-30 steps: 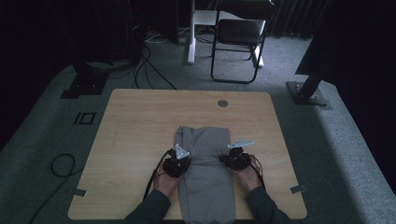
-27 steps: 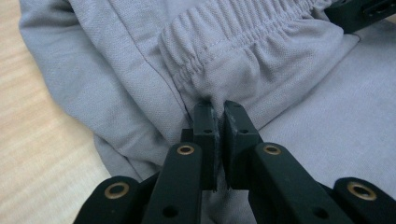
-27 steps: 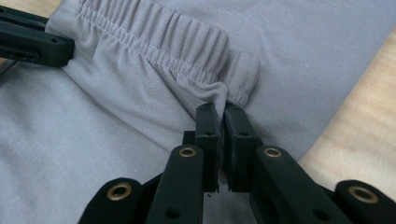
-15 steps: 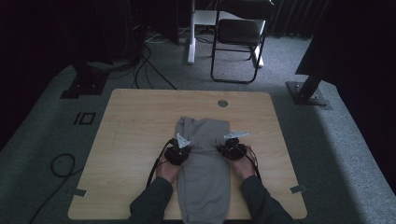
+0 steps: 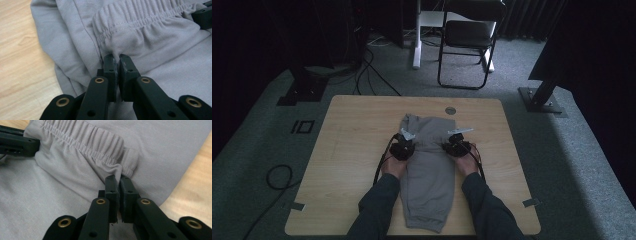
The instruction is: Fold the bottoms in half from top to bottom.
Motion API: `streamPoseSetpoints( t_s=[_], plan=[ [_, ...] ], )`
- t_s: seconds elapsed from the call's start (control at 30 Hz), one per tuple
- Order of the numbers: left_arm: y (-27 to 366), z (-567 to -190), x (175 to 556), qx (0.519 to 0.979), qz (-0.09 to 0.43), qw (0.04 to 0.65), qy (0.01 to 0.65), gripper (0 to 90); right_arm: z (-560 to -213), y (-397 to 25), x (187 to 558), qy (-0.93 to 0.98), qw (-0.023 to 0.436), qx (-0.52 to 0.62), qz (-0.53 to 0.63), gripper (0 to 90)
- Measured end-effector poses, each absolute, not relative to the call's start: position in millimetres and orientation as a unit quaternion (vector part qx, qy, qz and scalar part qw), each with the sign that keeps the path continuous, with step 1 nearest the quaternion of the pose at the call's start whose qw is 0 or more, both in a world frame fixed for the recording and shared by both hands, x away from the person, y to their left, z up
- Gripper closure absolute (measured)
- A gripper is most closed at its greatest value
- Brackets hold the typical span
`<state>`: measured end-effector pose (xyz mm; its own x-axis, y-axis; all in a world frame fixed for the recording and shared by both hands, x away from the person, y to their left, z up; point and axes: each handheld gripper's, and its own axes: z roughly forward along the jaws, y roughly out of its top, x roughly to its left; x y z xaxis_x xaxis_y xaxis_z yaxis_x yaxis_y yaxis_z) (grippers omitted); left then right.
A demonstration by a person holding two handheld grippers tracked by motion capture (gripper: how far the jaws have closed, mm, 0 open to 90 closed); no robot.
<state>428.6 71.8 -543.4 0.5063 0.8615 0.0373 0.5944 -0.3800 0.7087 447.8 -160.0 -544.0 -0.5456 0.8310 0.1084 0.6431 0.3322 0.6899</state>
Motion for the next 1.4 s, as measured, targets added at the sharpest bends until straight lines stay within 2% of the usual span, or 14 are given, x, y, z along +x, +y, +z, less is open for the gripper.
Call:
streamPoseSetpoints(
  t_s=[0.23,0.4,0.53,0.7,0.97,1.13,1.4],
  plan=[
    [83,-503,412,0.790,0.213,0.380,0.432,86.0,-515,-169,441,0.797,0.138,0.437,0.392,86.5],
    [89,-469,387,0.776,0.217,0.431,0.407,86.0,-481,-175,418,0.791,0.159,0.409,0.427,86.6],
    [93,-459,366,0.777,0.219,0.440,0.394,86.0,-468,-178,393,0.788,0.158,0.396,0.444,86.5],
    [97,-479,339,0.788,0.207,0.432,0.388,85.9,-482,-176,362,0.801,0.144,0.383,0.437,86.5],
    [98,-542,314,0.808,0.165,0.387,0.412,85.8,-535,-168,333,0.825,0.117,0.397,0.385,86.6],
    [97,-553,317,0.811,0.167,0.380,0.413,85.8,-547,-165,340,0.831,0.116,0.402,0.368,86.5],
    [93,-553,355,0.803,0.189,0.367,0.430,85.8,-547,-155,380,0.828,0.145,0.406,0.358,86.4]
  ],
)
